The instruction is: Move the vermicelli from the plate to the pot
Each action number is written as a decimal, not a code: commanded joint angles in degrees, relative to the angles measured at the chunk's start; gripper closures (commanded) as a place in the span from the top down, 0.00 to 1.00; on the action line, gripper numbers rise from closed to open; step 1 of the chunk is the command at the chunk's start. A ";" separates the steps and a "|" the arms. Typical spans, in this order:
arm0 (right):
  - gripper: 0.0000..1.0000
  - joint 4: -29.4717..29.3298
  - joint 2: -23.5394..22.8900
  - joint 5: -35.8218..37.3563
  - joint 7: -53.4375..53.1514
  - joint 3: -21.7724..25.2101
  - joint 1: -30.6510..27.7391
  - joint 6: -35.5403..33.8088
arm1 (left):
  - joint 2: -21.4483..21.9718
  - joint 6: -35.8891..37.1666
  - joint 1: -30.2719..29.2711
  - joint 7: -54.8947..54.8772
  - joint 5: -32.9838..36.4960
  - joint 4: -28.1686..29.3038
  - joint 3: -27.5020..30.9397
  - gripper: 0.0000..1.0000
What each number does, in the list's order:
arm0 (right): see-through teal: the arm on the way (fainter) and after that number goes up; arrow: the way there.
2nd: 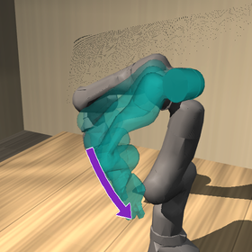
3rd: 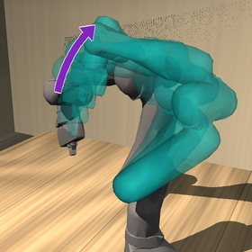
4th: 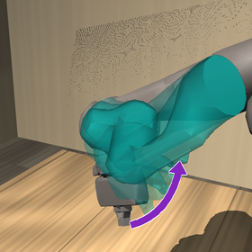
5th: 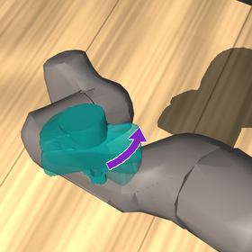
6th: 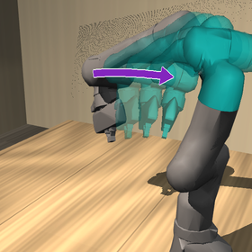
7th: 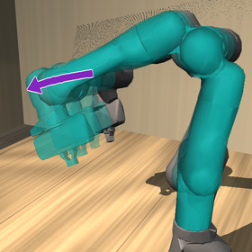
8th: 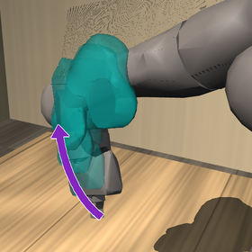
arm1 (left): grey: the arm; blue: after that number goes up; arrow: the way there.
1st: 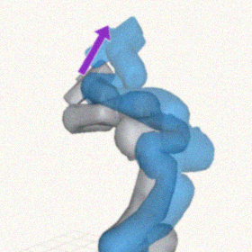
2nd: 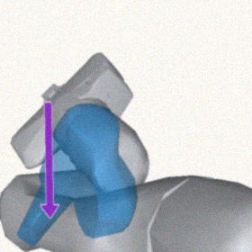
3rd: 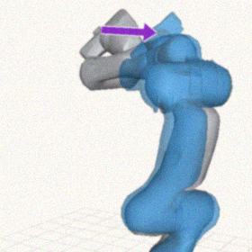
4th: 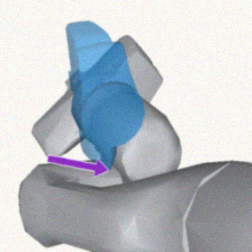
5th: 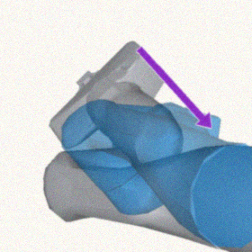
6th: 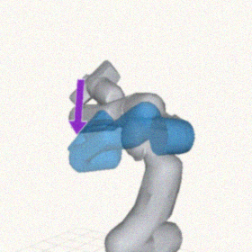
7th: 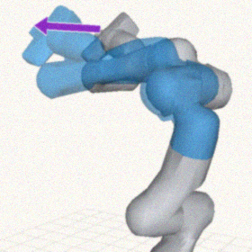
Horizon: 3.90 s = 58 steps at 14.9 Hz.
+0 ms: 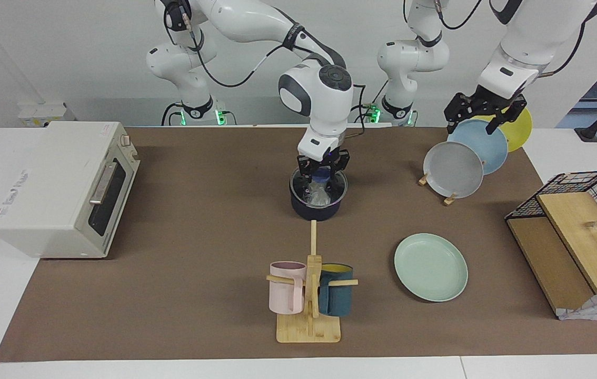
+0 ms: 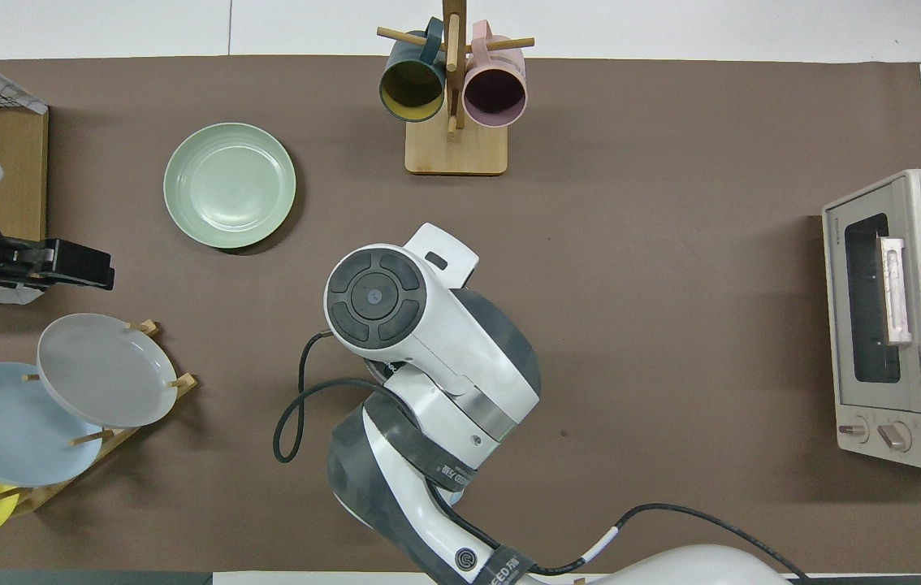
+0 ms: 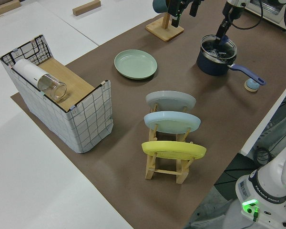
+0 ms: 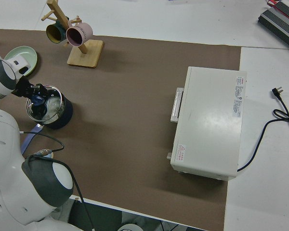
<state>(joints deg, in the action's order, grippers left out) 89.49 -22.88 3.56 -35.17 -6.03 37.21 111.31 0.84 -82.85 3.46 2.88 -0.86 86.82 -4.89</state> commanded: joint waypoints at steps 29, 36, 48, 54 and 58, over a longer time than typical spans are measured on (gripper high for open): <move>1.00 1.13 4.05 0.31 -0.17 0.15 -4.85 -1.78 | 0.82 -1.70 -1.35 1.68 0.77 3.97 -1.79 1.00; 1.00 1.13 15.56 -0.74 14.55 -0.03 -23.64 -17.59 | 2.14 -1.78 -1.43 2.56 0.77 4.85 -1.79 1.00; 1.00 -1.41 21.83 -2.32 34.20 4.10 -34.66 -29.04 | 1.53 -2.14 -1.96 2.13 0.77 4.59 -1.79 1.00; 1.00 -0.90 22.44 -2.41 34.56 5.15 -33.96 -30.10 | 2.32 -2.23 -2.23 2.04 0.86 4.76 -2.05 1.00; 1.00 0.86 23.58 -2.50 34.64 4.81 -35.01 -30.18 | 2.49 -1.53 -2.14 2.21 0.86 4.94 -2.05 1.00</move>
<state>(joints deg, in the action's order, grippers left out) 88.67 -0.94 1.47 -1.78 -1.38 2.72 81.42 2.01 -84.05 1.20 4.61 -0.86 90.39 -7.04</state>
